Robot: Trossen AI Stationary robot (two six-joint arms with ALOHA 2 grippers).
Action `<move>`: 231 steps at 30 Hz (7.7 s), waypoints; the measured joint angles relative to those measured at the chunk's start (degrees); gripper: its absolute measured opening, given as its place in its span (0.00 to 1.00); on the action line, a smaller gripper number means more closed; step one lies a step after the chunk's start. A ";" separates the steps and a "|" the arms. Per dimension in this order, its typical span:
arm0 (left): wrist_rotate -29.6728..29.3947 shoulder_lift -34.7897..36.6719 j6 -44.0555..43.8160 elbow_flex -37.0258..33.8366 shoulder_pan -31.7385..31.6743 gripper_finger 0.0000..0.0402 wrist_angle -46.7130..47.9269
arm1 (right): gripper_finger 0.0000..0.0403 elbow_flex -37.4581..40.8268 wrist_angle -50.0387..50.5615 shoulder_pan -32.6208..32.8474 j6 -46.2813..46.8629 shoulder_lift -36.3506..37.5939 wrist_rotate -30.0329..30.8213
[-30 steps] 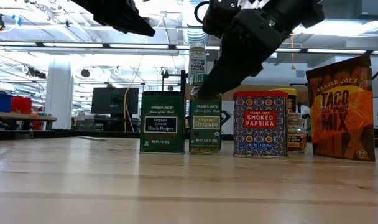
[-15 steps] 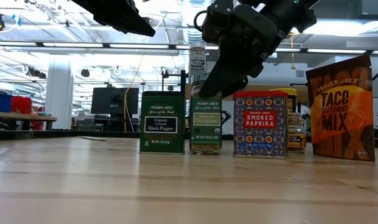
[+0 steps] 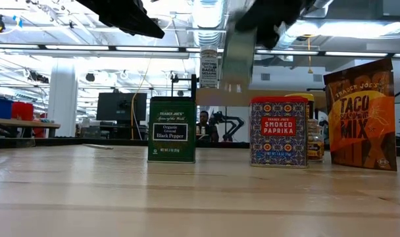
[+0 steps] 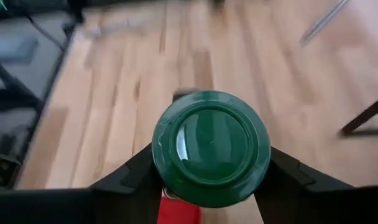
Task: Shelf spices
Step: Put the green seasoning bottle on the shelf
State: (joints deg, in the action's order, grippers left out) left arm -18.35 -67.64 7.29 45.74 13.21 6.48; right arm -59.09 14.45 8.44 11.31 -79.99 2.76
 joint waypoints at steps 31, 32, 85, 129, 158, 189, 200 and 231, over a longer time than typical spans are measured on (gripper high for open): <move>0.00 0.02 1.22 0.00 -0.02 0.00 -1.37 | 0.49 -19.50 26.11 -30.49 -33.37 -2.56 -14.93; 0.00 0.02 1.68 0.00 -0.02 0.00 -1.66 | 0.49 -19.50 25.65 -31.29 -33.76 -2.67 -16.14; 4.33 0.04 6.42 0.00 -5.60 0.00 -4.78 | 0.68 -30.45 27.19 -33.61 -36.10 -7.38 -11.61; 16.62 0.07 -6.50 -4.38 -0.77 0.31 5.74 | 0.31 -26.27 45.53 -14.93 -13.11 -3.82 18.39; 16.52 0.04 -2.38 -4.68 -0.66 0.31 -4.77 | 0.02 -18.62 23.15 -25.26 -26.69 -3.80 7.56; 16.63 0.04 -1.07 -4.70 -0.66 0.31 -5.13 | 0.01 -18.67 15.44 -32.06 -32.94 -3.80 -1.74; 16.70 0.04 -1.11 -4.70 -0.66 0.31 -5.16 | 0.01 -18.88 9.48 -28.86 -32.78 -3.04 2.95; 16.72 0.02 -1.12 -4.70 -0.68 0.31 -6.39 | 0.01 -19.94 19.60 -23.58 -29.83 -3.31 9.57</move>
State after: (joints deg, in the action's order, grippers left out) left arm -1.63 -67.61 6.17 41.04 12.54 0.10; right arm -79.03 34.04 -15.14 -18.52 -83.29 12.33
